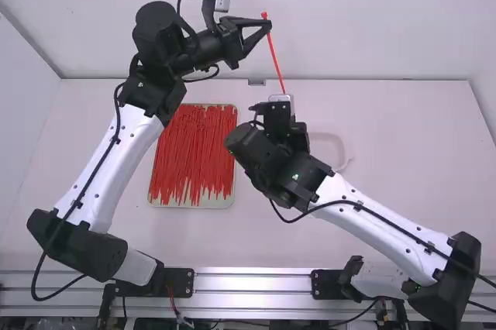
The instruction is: Fasten the cable tie
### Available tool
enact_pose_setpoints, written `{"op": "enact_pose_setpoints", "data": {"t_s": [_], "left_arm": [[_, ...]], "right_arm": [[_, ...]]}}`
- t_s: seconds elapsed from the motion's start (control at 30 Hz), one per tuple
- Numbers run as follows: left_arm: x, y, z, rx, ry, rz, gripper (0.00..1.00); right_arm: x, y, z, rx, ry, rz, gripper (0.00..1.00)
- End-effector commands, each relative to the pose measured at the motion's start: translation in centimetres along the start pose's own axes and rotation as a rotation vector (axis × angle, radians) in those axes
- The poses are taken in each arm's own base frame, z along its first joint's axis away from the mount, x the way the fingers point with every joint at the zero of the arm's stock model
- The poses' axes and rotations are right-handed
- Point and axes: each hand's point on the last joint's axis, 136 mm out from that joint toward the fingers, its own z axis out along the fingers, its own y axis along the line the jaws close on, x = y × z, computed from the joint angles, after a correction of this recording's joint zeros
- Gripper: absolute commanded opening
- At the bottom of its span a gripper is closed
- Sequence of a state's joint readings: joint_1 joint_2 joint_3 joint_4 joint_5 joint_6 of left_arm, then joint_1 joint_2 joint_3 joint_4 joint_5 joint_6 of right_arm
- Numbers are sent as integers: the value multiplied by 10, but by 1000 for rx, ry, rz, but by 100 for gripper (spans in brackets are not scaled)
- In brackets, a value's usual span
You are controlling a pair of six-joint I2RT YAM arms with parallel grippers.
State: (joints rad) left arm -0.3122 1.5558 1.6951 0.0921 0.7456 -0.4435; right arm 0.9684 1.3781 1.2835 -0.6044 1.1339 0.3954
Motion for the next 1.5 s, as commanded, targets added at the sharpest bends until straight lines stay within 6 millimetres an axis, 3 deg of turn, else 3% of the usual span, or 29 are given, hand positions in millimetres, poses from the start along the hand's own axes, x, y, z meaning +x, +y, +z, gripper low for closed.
{"op": "enact_pose_setpoints", "data": {"t_s": [0.0, 0.13, 0.27, 0.4, 0.47, 0.67, 0.93, 1.17, 1.47], "left_arm": [[-8, 2, -2, -33, -23, 29, 2], [-12, 26, -10, -129, -36, 37, 2], [-17, 40, -20, -162, -46, 39, 2], [-21, 47, -32, -148, -35, 42, 2], [-21, 48, -39, -120, -21, 46, 2], [-13, 33, -43, -7, 34, 122, 2], [-1, 13, -44, 116, 84, 170, 2], [3, -11, -45, 240, 106, 194, 2], [0, -35, -51, 360, 116, 193, 2]], "right_arm": [[-8, 2, -3, -19, -5, 17, 22], [-7, 17, -13, -114, 6, -16, 48], [-11, 23, -30, -177, -14, -38, 58], [-21, 24, -60, -267, -64, -35, 68], [-30, 15, -79, -316, -104, -40, 72], [-50, -18, -86, -356, -161, -10, 73], [-70, -31, -78, -592, -204, -5, 73], [-84, -17, -81, -911, -298, -72, 74], [-103, -11, -72, -1202, -396, -32, 74]]}}
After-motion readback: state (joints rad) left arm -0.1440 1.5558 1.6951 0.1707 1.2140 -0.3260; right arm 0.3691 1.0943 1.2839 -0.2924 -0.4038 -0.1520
